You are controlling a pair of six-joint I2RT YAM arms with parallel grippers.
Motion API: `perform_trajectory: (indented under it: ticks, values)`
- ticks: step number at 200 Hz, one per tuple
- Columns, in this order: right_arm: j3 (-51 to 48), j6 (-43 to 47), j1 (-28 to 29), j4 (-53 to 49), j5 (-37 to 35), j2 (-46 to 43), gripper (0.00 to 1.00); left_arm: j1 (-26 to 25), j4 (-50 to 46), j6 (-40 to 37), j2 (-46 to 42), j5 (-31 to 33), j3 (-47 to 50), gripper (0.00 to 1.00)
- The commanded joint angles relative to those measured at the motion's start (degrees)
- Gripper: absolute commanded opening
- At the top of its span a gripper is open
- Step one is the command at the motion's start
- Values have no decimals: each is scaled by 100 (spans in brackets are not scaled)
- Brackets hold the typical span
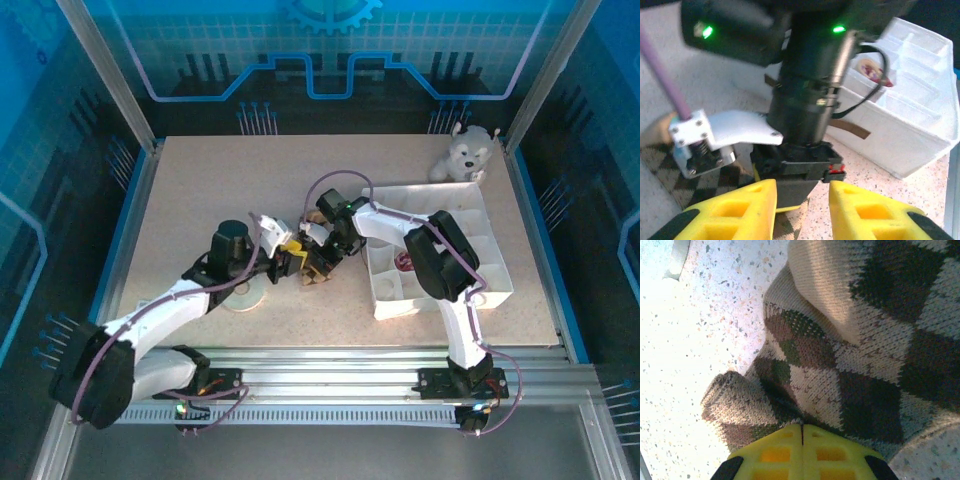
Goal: Roll the socks
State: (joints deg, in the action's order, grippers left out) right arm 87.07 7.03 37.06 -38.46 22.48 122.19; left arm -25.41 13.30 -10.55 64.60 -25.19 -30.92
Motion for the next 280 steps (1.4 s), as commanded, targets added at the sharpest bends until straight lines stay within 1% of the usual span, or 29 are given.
perform_trajectory:
  ticks: [1, 12, 20, 31, 41, 56, 85, 101, 147, 194, 218, 237, 258, 266, 280]
  values:
    - [-100, -11, -14, -487, -464, 358, 0, -517, -809, -2185, -302, 601, -16, 36]
    - [-111, -5, -20, -486, -465, 357, 0, -799, -956, -3063, -331, 1002, 51, 42]
    - [-127, -7, -15, -487, -457, 365, 0, -946, -1018, -3580, -243, 1367, 108, 45]
    - [-134, -7, -19, -485, -421, 379, 0, -969, -1073, -3962, -19, 1657, 156, 46]
    - [-129, -12, -14, -496, -399, 397, 0, -969, -1096, -4152, 164, 1726, 147, 46]
    - [-137, -10, -13, -504, -396, 402, 0, -1003, -895, -4285, 380, 1702, 147, 46]
    - [-101, -11, -18, -539, -372, 450, 0, -1071, -565, -4450, 979, 1898, 17, 46]
    - [-62, -1, -21, -575, -367, 481, 0, -1080, -414, -4552, 1275, 1902, -35, 46]
    - [-75, 2, -47, -591, -320, 507, 0, -1078, -244, -4675, 1896, 2010, -200, 46]
    - [-87, 10, -78, -627, -235, 507, 0, -1080, -118, -4767, 2450, 2324, -321, 44]
    - [-65, 10, -103, -671, -171, 515, 0, -1076, -129, -4907, 2665, 2505, -323, 38]
    - [-71, -54, -166, -659, -1, 495, 0, -1080, -249, -4998, 2731, 2550, -327, 27]
    - [-221, -251, -305, -383, 287, 293, 0, -1063, -649, -4997, 2712, 2448, -408, 0]
    - [-361, -325, -360, -146, 400, 138, 5, -1031, -848, -4969, 2674, 2295, -445, 0]
    - [-675, -447, -444, 342, 531, -191, 16, -921, -1203, -4861, 2594, 1895, -534, 0]
